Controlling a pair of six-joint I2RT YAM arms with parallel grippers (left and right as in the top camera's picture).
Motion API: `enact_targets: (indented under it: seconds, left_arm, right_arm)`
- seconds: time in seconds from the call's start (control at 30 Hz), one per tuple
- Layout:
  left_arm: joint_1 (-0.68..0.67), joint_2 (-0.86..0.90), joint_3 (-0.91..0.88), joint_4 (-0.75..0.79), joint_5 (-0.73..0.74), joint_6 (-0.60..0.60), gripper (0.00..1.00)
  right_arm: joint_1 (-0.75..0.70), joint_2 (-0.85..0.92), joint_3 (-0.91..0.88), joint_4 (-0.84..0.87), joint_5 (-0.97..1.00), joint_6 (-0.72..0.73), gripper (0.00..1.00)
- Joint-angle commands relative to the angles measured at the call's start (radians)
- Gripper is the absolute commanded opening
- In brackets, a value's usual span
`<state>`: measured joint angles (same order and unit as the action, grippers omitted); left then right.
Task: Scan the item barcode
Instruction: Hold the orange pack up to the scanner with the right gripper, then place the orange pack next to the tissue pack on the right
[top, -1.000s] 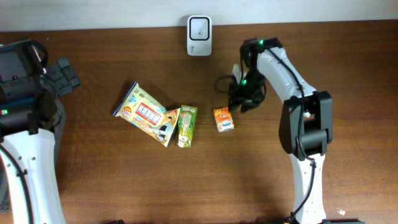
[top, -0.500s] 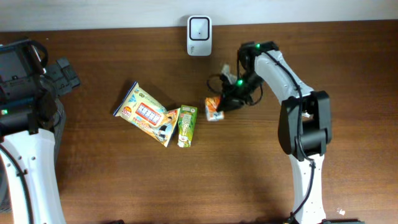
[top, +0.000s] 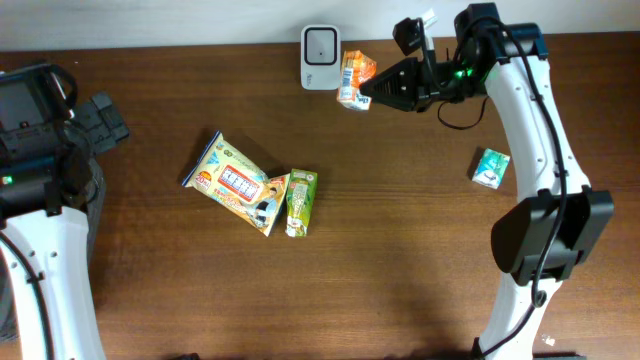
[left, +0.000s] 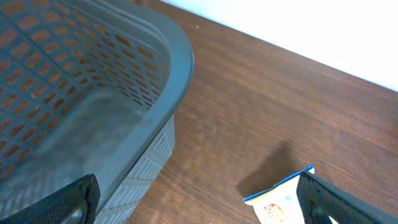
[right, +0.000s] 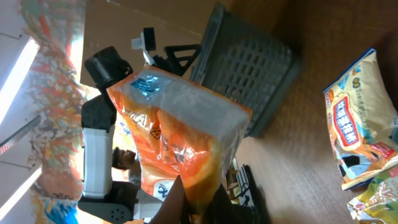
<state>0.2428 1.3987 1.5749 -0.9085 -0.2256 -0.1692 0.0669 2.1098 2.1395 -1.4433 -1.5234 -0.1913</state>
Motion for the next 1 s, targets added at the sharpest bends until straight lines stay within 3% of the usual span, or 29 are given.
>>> enact_targets:
  seconds: [0.0, 0.1, 0.2, 0.27, 0.3, 0.37, 0.43, 0.53, 0.63, 0.97]
  left_arm:
    - [0.003, -0.011, 0.012, 0.002, -0.007, 0.005, 0.99]
    - [0.003, -0.011, 0.012, 0.002, -0.007, 0.005, 0.99]
    - [0.003, -0.011, 0.012, 0.002, -0.007, 0.005, 0.99]
    - [0.003, -0.011, 0.012, 0.002, -0.007, 0.005, 0.99]
    - [0.003, -0.011, 0.012, 0.002, -0.007, 0.005, 0.99]
    - [0.003, -0.011, 0.012, 0.002, -0.007, 0.005, 0.99]
    - [0.003, -0.011, 0.012, 0.002, -0.007, 0.005, 0.99]
    - [0.003, -0.011, 0.012, 0.002, -0.007, 0.005, 0.99]
    - [0.003, -0.011, 0.012, 0.002, -0.007, 0.005, 0.99]
    - [0.003, -0.011, 0.012, 0.002, -0.007, 0.005, 0.99]
  right_arm:
    - [0.019, -0.022, 0.012, 0.0, 0.238, 0.032, 0.04]
    - [0.128, -0.022, 0.038, 0.034, 0.773, 0.239, 0.04]
    - [0.209, -0.022, 0.262, 0.056, 1.316, 0.375, 0.04]
    - [0.291, 0.005, 0.272, 0.227, 1.73, 0.253, 0.04]
    - [0.376, 0.091, 0.272, 0.421, 2.036, 0.115, 0.04]
    - [0.407, 0.206, 0.272, 0.672, 2.096, -0.069, 0.04]
    - [0.407, 0.327, 0.272, 0.922, 2.029, -0.216, 0.04]
    - [0.404, 0.421, 0.272, 1.072, 2.026, -0.34, 0.04]
    - [0.403, 0.484, 0.271, 1.154, 2.02, -0.501, 0.04]
    - [0.356, 0.526, 0.254, 1.164, 1.949, -0.512, 0.04]
